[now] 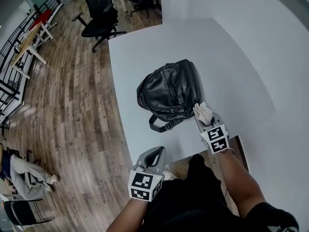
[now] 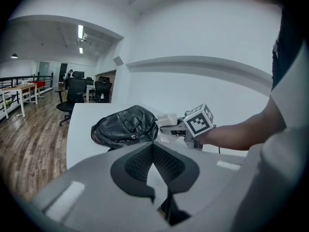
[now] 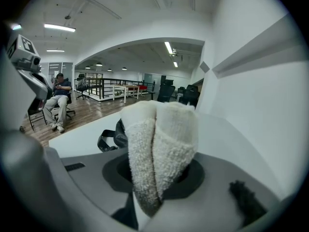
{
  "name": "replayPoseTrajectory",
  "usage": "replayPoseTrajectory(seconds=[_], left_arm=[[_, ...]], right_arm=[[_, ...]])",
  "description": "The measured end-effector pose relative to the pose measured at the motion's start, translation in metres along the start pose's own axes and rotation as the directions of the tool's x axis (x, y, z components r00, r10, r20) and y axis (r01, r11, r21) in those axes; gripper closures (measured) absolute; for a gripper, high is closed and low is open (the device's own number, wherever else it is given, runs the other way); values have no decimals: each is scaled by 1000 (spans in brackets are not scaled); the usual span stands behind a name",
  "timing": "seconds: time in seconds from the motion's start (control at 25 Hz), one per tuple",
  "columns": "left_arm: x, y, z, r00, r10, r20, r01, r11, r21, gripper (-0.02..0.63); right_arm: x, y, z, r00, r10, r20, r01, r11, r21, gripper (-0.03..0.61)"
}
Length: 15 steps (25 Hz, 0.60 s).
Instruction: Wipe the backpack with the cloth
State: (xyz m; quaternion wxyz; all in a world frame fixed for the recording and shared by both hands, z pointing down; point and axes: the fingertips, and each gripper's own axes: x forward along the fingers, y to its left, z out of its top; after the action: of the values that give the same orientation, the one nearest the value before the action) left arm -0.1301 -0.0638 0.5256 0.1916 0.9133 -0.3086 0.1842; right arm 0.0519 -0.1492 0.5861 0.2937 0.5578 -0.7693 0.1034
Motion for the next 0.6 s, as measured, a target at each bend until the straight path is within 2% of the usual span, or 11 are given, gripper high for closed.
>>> replayPoseTrajectory(seconds=[0.28, 0.6], left_arm=[[-14, -1, -4, 1000, 17, 17, -17, 1000, -11, 607], [-22, -15, 5, 999, 17, 40, -17, 1000, -6, 607]], right_arm=[[-7, 19, 0, 1000, 14, 1, -14, 1000, -6, 480], [-28, 15, 15, 1000, 8, 30, -7, 1000, -6, 480]])
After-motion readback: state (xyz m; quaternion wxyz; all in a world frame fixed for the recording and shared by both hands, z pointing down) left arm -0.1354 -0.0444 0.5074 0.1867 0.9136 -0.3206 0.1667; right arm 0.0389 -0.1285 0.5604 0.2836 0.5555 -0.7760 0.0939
